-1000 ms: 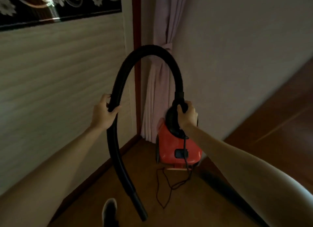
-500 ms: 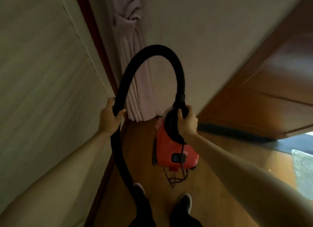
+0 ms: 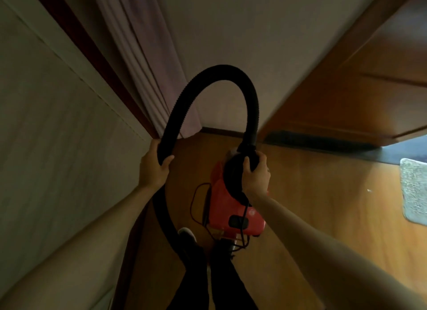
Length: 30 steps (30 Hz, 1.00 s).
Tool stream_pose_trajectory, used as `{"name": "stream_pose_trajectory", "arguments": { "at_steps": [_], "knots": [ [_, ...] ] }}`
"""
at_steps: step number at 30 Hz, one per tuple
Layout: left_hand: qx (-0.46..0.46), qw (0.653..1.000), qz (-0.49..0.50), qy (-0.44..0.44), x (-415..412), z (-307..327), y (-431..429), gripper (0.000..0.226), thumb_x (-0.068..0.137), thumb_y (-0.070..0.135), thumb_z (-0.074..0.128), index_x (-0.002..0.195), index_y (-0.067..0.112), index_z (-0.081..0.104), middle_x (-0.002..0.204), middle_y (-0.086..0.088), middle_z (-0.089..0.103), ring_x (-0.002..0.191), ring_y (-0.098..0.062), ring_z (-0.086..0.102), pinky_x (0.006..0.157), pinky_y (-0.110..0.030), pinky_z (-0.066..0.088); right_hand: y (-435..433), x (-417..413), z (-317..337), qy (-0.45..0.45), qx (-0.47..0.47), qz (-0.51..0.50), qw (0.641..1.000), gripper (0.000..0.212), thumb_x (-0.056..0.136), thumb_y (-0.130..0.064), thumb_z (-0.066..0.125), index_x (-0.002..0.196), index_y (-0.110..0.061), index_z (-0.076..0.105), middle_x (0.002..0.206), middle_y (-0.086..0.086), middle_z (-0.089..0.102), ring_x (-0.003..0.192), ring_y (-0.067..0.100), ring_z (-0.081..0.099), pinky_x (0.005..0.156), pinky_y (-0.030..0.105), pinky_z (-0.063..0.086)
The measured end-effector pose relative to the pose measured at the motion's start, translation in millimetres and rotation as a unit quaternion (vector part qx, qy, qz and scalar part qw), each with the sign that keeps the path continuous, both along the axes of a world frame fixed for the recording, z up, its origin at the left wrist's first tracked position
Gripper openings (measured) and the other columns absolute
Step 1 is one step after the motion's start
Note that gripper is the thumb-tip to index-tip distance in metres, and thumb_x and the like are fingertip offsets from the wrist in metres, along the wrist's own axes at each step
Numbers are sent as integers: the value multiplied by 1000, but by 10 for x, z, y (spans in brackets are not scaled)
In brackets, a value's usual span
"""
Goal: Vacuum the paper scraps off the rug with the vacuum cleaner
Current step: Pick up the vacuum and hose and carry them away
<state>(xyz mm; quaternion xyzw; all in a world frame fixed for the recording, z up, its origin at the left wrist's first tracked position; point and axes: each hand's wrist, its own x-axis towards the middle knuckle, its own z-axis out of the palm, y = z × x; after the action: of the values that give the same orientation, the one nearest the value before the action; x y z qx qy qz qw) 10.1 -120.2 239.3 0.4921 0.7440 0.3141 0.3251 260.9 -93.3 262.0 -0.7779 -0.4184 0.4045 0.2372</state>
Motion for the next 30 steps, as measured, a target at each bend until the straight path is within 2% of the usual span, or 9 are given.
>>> {"name": "stream_pose_trajectory", "arguments": {
  "at_steps": [6, 12, 14, 17, 19, 21, 24, 26, 30],
  "knots": [
    [-30, 999, 13, 3, 207, -812, -83, 44, 96, 17, 64, 135, 14, 46, 117, 4, 57, 104, -12, 57, 88, -30, 49, 157, 190, -821, -4, 5, -3, 1000, 40, 103, -27, 46, 140, -16, 40, 78, -17, 40, 62, 4, 47, 67, 34, 50],
    [-62, 998, 20, -7, 381, -1809, -101, 47, 95, 15, 65, 138, 16, 46, 115, 11, 55, 101, 2, 53, 74, 2, 37, 290, 329, -1887, 8, 19, -10, 1000, 38, 102, -28, 45, 139, -17, 41, 97, -8, 46, 86, 14, 49, 73, 33, 47],
    [-59, 998, 18, -12, 386, -2149, -28, 47, 95, 16, 65, 138, 17, 46, 116, 11, 56, 102, 3, 53, 71, 3, 38, 337, 344, -2243, 11, 28, -13, 999, 38, 102, -27, 46, 139, -17, 41, 96, -11, 46, 85, 11, 47, 73, 30, 45],
    [-53, 998, 15, -10, 368, -2644, 123, 46, 95, 17, 65, 137, 18, 46, 114, 11, 56, 101, 2, 53, 76, -1, 39, 424, 338, -2751, 9, 26, -13, 1000, 38, 102, -27, 46, 139, -17, 41, 104, -3, 51, 83, 8, 47, 72, 28, 43],
    [-53, 998, 16, 0, 346, -2931, 219, 45, 95, 20, 65, 136, 20, 46, 115, 9, 57, 104, -6, 56, 83, -17, 46, 479, 334, -3042, -6, 30, -6, 1000, 39, 102, -29, 46, 138, -16, 42, 111, 2, 56, 83, 9, 53, 70, 27, 44],
    [-54, 998, 12, 13, 351, -3182, 307, 43, 96, 23, 65, 135, 21, 46, 114, 9, 57, 104, -10, 57, 84, -28, 47, 553, 333, -3331, -21, 34, -2, 999, 38, 101, -31, 47, 136, -16, 43, 120, 6, 59, 95, 19, 62, 73, 25, 44],
    [-57, 998, 16, 25, 420, -3491, 383, 41, 97, 20, 62, 134, 17, 46, 114, 10, 55, 105, -6, 54, 85, -24, 44, 672, 316, -3716, -43, 30, -2, 999, 39, 100, -32, 48, 135, -16, 44, 129, 10, 57, 113, 28, 58, 80, 27, 45],
    [-66, 997, 19, 33, 452, -3685, 416, 40, 97, 19, 61, 134, 16, 46, 112, 10, 54, 103, -3, 53, 84, -21, 42, 762, 295, -3900, -44, 34, -2, 998, 39, 100, -33, 47, 135, -17, 44, 130, 10, 57, 115, 27, 58, 86, 31, 49],
    [-84, 995, 28, 43, 451, -4000, 513, 41, 98, 20, 60, 135, 15, 45, 113, 7, 56, 103, -5, 53, 83, -22, 42, 920, 230, -4184, -54, 48, -3, 997, 39, 100, -33, 47, 136, -17, 44, 129, 10, 57, 116, 26, 57, 84, 26, 45]
  ]
}}
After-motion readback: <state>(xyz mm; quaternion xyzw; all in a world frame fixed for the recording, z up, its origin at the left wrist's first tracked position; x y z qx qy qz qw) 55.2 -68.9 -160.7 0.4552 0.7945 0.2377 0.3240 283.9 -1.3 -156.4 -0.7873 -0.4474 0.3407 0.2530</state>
